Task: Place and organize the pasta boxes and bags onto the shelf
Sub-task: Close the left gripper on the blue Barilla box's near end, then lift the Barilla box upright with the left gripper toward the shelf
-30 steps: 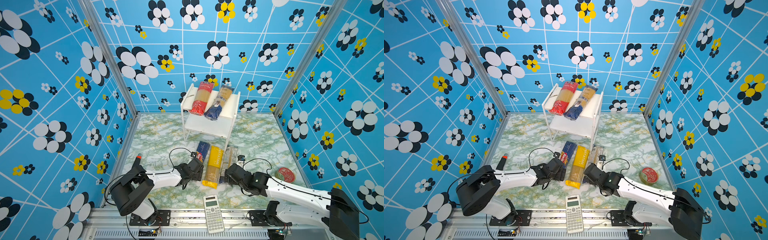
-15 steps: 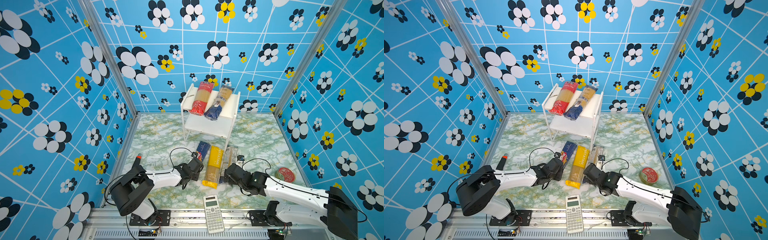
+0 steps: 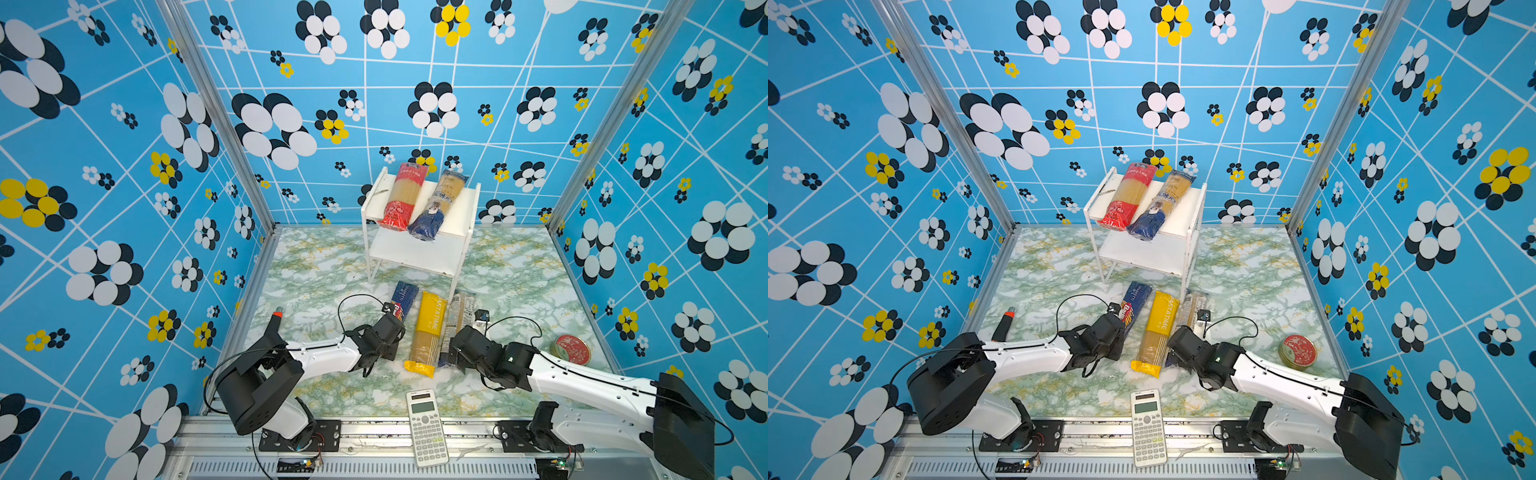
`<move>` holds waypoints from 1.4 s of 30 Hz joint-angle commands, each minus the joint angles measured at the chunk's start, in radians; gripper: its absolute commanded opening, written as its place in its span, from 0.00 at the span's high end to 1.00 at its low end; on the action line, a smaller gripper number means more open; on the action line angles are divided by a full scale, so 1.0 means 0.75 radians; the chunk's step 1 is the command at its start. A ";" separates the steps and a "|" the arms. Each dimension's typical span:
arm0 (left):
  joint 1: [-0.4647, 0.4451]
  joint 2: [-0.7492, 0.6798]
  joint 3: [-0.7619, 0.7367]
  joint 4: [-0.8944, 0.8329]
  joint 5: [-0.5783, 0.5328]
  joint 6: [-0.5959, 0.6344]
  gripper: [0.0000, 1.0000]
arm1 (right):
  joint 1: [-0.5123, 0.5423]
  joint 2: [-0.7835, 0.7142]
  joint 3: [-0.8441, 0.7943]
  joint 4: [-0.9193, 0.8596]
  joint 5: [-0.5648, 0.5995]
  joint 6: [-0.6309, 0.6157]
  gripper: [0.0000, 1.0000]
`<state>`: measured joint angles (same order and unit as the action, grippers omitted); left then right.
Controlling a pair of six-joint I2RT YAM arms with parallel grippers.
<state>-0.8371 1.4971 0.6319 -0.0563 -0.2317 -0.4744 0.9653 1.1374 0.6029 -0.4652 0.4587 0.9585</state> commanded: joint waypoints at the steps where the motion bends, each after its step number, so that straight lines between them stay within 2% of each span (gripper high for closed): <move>1: 0.017 -0.047 0.017 -0.116 0.115 -0.021 0.85 | -0.009 -0.005 0.034 -0.048 0.004 -0.013 0.01; 5: 0.068 -0.113 0.009 -0.119 0.177 -0.040 0.90 | -0.010 -0.001 0.036 -0.049 0.004 -0.016 0.01; 9: 0.127 -0.200 -0.006 -0.124 0.258 -0.050 1.00 | -0.012 -0.001 0.035 -0.049 0.002 -0.016 0.01; 20: 0.241 -0.395 -0.031 -0.186 0.383 -0.061 1.00 | -0.013 0.002 0.006 -0.028 -0.006 -0.008 0.01; 28: 0.323 -0.479 0.052 -0.313 0.613 -0.069 1.00 | -0.014 -0.002 0.000 -0.030 -0.009 0.000 0.01; 35: 0.401 -0.617 0.171 -0.392 0.911 -0.129 1.00 | -0.017 -0.010 -0.006 -0.038 -0.006 0.002 0.01; 42: 0.451 -0.765 0.297 -0.449 1.125 -0.215 1.00 | -0.023 0.002 -0.004 -0.032 -0.010 0.000 0.01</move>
<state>-0.5129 0.9874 0.7650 -0.4736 0.4721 -0.6159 0.9573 1.1374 0.6029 -0.4652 0.4549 0.9585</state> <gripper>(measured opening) 0.385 0.991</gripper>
